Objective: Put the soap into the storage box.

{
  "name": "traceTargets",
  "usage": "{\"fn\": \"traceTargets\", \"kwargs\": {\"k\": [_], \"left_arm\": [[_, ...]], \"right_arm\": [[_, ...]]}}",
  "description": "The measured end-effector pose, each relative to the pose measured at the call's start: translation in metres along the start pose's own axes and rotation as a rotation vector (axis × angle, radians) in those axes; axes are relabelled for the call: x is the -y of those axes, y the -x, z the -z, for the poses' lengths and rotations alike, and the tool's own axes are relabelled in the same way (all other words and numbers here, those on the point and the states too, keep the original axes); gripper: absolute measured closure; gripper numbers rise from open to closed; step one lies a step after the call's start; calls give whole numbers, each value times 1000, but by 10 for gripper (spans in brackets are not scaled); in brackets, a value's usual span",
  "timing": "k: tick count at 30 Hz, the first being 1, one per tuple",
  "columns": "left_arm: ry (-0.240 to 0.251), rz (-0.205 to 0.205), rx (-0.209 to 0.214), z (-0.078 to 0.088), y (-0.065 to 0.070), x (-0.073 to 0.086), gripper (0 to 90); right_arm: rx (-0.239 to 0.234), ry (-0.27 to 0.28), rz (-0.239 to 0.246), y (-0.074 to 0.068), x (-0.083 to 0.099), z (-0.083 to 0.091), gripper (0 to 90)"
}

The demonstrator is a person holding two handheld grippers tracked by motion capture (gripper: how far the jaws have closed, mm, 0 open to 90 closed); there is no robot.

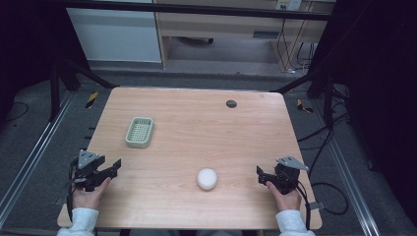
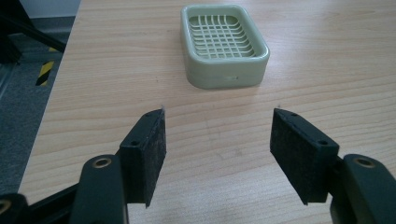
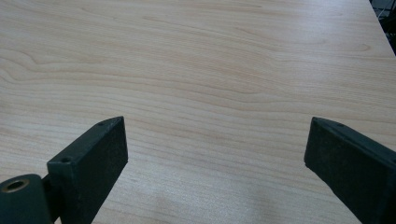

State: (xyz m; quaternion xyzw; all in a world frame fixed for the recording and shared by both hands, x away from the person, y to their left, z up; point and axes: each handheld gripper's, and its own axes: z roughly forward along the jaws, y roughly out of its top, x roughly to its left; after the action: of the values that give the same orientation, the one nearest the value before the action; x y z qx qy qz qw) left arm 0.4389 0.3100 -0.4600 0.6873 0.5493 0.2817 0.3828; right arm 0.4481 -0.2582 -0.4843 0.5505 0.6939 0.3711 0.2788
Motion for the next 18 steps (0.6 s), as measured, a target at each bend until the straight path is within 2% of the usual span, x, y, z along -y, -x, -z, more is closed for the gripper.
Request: {"fn": "traceTargets", "kwargs": {"k": [4, 5, 8, 11, 15, 18], "left_arm": [[-7, 2, 18, 3, 4, -4, 351], [0, 2, 36, 4, 8, -6, 344], [-10, -10, 42, 4, 13, -7, 331], [-22, -19, 64, 3, 20, -9, 308], [-11, -23, 90, 3, 27, -12, 294], [-2, -49, 99, 4, 35, -15, 284]], "right_arm": [[8, 4, 11, -1, 0, 1, 64], [10, 2, 11, -1, 0, 1, 65], [12, 0, 4, 0, 0, 1, 65], [5, 5, -1, -1, 0, 1, 65], [9, 9, 7, -2, -1, 1, 65], [12, 8, 15, -2, -1, 0, 66]]}}
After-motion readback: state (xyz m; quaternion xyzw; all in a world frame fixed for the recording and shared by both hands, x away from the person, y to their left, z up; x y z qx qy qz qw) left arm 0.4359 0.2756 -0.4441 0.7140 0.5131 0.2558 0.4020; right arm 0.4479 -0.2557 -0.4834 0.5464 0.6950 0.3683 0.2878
